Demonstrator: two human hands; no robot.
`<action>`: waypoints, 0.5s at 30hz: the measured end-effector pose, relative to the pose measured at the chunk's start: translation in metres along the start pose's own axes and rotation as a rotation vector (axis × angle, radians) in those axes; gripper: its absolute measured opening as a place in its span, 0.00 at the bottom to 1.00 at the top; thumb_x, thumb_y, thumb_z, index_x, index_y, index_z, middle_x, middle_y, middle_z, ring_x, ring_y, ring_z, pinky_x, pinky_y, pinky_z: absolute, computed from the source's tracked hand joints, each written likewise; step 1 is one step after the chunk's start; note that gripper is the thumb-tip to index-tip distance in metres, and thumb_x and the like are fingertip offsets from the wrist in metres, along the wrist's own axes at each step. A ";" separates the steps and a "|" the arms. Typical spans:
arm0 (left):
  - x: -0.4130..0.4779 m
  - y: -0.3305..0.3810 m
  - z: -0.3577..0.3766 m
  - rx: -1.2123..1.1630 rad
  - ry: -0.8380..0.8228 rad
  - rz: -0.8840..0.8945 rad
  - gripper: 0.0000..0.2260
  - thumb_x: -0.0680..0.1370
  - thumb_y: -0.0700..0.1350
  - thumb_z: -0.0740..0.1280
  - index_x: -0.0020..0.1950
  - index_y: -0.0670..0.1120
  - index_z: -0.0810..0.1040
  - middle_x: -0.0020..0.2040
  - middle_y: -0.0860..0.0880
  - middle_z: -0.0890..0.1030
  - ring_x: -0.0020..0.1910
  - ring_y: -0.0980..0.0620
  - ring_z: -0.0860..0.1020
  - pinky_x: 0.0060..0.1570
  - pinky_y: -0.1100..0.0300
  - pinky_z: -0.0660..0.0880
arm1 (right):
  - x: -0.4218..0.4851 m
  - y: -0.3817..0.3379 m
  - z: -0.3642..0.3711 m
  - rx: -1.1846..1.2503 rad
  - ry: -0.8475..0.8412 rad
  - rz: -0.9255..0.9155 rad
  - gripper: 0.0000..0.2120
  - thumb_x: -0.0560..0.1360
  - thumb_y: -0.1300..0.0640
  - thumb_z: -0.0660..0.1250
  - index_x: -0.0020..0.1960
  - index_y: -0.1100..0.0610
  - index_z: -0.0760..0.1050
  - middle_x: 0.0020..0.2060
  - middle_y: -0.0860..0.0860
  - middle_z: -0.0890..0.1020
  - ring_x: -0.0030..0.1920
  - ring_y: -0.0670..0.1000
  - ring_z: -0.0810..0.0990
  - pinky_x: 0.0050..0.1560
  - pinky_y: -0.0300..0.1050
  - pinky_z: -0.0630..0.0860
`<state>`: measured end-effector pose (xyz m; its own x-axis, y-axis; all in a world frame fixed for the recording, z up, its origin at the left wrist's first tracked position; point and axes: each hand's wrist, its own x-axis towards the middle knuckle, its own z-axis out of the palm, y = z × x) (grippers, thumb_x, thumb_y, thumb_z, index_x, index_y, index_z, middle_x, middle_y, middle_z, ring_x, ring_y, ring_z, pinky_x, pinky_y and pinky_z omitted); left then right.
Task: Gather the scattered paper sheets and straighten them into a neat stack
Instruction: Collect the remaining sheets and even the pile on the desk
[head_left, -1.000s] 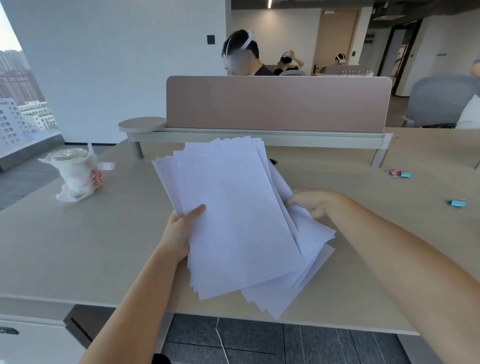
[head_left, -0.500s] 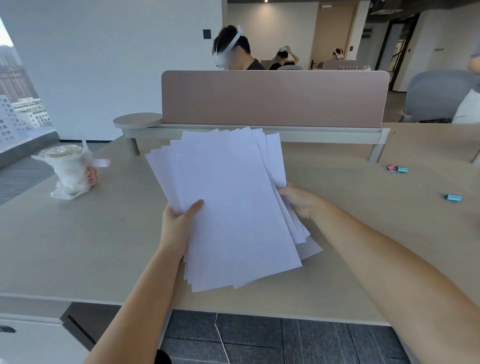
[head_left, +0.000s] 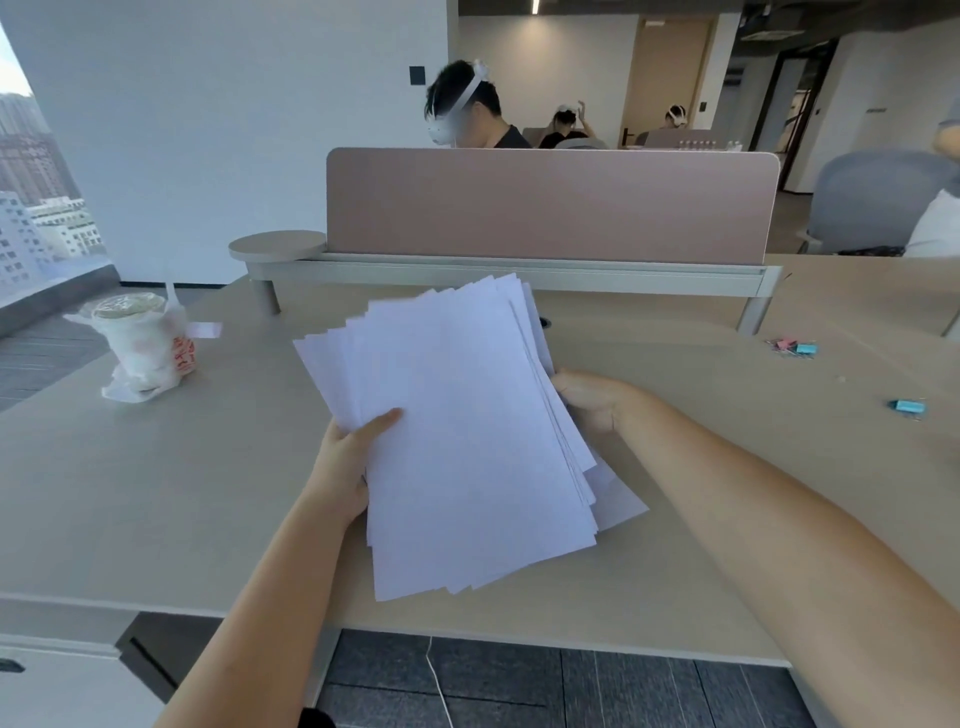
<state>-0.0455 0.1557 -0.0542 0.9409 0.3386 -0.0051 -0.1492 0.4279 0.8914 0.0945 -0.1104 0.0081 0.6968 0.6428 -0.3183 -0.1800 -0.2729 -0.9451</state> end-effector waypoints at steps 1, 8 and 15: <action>0.000 -0.001 0.001 0.009 -0.004 -0.008 0.19 0.80 0.35 0.72 0.70 0.43 0.80 0.64 0.41 0.86 0.58 0.40 0.87 0.51 0.43 0.86 | -0.001 -0.006 0.003 -0.022 -0.016 0.018 0.09 0.83 0.59 0.64 0.59 0.57 0.80 0.46 0.51 0.87 0.42 0.51 0.87 0.43 0.45 0.83; -0.002 -0.001 -0.002 0.031 0.031 0.066 0.17 0.81 0.31 0.69 0.69 0.41 0.78 0.59 0.45 0.88 0.49 0.46 0.89 0.44 0.48 0.87 | 0.003 -0.015 -0.019 -0.284 0.260 0.190 0.18 0.81 0.47 0.66 0.65 0.57 0.77 0.61 0.55 0.79 0.57 0.55 0.79 0.60 0.49 0.79; -0.003 -0.002 -0.004 0.071 0.068 0.068 0.20 0.80 0.31 0.70 0.71 0.39 0.77 0.55 0.46 0.89 0.48 0.46 0.89 0.41 0.51 0.86 | 0.007 -0.011 -0.011 -0.290 0.365 0.491 0.17 0.80 0.50 0.68 0.61 0.61 0.75 0.45 0.55 0.79 0.42 0.52 0.79 0.44 0.44 0.78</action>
<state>-0.0490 0.1577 -0.0576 0.9062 0.4218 0.0279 -0.1876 0.3420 0.9208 0.1095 -0.1109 0.0175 0.7807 0.1259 -0.6121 -0.3776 -0.6855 -0.6225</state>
